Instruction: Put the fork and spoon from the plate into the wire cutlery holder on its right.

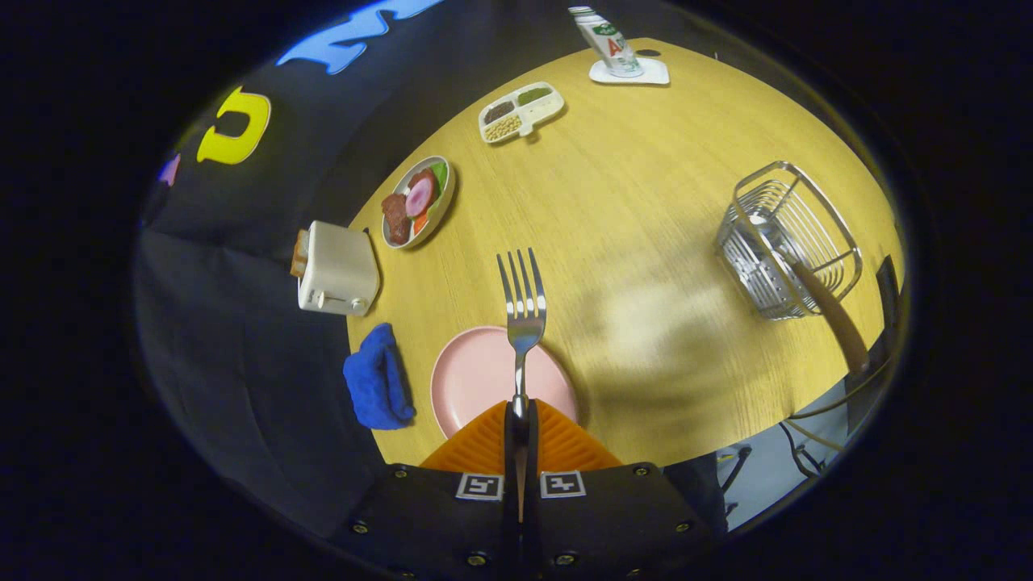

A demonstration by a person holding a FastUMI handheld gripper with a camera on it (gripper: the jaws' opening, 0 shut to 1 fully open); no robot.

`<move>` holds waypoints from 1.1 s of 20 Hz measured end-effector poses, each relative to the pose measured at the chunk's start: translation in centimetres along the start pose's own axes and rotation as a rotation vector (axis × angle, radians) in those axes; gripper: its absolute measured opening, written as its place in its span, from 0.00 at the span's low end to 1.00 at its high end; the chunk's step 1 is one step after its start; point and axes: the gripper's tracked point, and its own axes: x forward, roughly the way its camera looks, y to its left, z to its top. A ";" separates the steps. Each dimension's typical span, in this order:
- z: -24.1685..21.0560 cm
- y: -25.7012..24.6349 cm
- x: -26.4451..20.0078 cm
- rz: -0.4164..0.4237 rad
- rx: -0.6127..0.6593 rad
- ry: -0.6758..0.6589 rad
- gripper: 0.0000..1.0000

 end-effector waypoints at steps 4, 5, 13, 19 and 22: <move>2.0 -3.2 -2.4 -0.015 0.076 -0.060 0.02; 2.3 -4.0 -2.9 -0.018 0.091 -0.071 0.03; 3.5 -8.6 -6.2 -0.026 0.211 -0.115 0.02; 3.2 -10.8 -6.9 -0.032 0.307 -0.061 0.02; 3.0 -11.0 -6.9 -0.035 0.329 -0.039 0.02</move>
